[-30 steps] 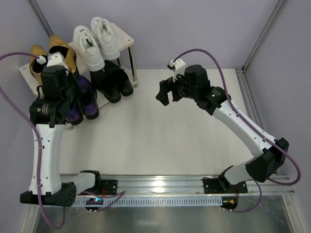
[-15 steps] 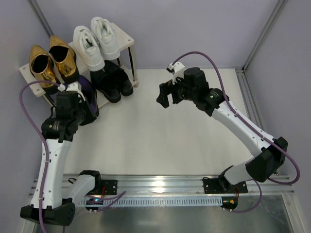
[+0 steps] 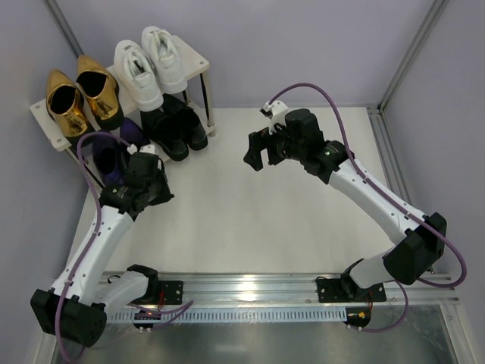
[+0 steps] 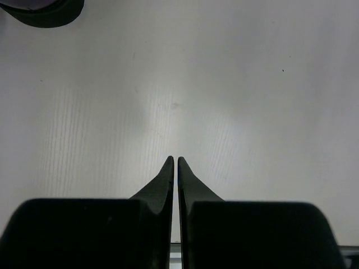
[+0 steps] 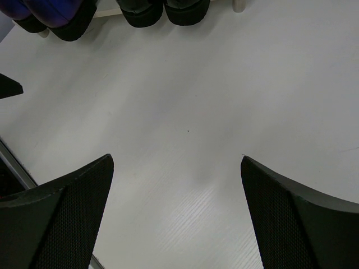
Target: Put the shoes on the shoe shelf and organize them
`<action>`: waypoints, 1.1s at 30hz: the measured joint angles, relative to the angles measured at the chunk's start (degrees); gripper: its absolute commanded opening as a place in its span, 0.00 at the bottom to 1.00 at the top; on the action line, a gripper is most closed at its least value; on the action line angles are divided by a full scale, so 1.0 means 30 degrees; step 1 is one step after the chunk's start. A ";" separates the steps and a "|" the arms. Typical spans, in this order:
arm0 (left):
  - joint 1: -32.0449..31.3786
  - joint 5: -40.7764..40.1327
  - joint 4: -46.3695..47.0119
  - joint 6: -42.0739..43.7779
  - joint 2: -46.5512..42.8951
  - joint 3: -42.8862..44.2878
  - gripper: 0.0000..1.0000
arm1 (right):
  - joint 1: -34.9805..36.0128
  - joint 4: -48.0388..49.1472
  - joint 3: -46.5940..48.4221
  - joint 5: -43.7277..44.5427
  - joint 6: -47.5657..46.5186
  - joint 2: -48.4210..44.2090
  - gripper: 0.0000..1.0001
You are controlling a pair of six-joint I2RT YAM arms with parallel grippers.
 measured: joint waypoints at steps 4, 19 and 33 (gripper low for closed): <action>-0.0415 -0.1668 0.1093 -0.0699 0.1013 -0.0838 0.00 | 0.0000 0.0080 -0.0408 0.0000 0.0073 0.0000 0.94; -0.0729 -0.4182 0.6878 -0.1712 0.9245 -0.0911 0.00 | 0.0000 0.0204 -0.0874 -0.0204 0.0160 0.0000 0.94; 0.2586 -0.4379 0.8612 -0.0882 1.2509 0.0240 0.00 | -0.0444 0.0197 -0.1144 -0.0131 0.0131 0.0000 0.94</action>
